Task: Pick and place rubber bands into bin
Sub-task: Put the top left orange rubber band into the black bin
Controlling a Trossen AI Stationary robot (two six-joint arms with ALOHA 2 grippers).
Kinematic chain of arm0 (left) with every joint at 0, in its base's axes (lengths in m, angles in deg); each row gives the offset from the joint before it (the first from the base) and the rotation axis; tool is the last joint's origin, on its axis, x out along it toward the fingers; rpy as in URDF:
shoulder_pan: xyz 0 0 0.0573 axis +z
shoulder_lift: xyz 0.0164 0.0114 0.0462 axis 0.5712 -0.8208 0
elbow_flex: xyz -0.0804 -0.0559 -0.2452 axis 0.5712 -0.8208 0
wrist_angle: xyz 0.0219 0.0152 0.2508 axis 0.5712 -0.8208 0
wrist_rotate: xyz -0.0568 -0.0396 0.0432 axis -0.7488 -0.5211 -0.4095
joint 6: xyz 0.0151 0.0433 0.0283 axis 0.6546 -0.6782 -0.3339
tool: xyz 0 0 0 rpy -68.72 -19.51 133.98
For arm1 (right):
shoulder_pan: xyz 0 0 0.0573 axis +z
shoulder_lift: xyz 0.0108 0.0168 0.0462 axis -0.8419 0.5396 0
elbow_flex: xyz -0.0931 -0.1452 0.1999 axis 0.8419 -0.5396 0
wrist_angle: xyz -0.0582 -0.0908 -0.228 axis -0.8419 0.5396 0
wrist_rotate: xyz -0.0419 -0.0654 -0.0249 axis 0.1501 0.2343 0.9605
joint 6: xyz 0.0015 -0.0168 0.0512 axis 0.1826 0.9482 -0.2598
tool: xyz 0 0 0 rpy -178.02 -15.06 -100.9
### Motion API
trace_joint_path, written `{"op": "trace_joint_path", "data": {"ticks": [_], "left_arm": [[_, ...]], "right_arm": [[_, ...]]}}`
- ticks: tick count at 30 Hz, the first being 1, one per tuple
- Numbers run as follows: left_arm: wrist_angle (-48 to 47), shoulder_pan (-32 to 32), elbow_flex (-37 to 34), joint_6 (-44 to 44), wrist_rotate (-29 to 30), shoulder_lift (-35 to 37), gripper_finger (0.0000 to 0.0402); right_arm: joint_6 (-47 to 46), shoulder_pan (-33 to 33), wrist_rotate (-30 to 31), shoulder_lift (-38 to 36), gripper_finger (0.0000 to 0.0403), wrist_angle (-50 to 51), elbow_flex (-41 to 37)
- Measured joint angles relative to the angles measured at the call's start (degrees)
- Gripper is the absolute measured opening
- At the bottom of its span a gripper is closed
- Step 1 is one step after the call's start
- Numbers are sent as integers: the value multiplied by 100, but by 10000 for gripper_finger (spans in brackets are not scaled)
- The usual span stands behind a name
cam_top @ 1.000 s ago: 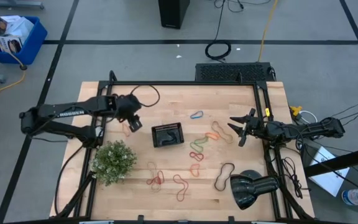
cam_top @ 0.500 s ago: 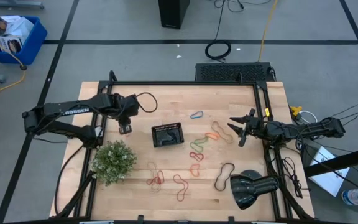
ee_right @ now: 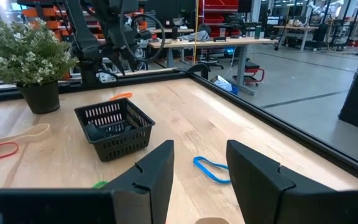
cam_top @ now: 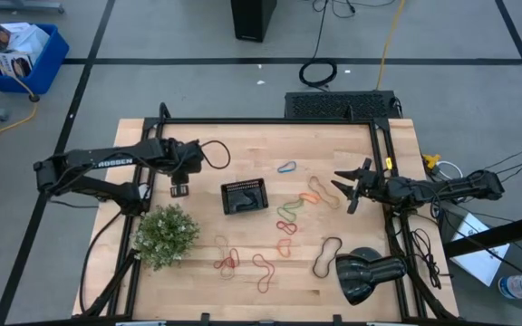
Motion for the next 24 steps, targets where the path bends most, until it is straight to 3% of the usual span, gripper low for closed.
{"op": "trace_joint_path", "data": {"ticks": [7,24], "left_arm": [[14,0,4,-88,-124,-436,131],[84,-33,4,-1944,111,-1142,131]], "right_arm": [[4,0,4,62,141,0,0],[17,-2,18,150,141,0,-2]]}}
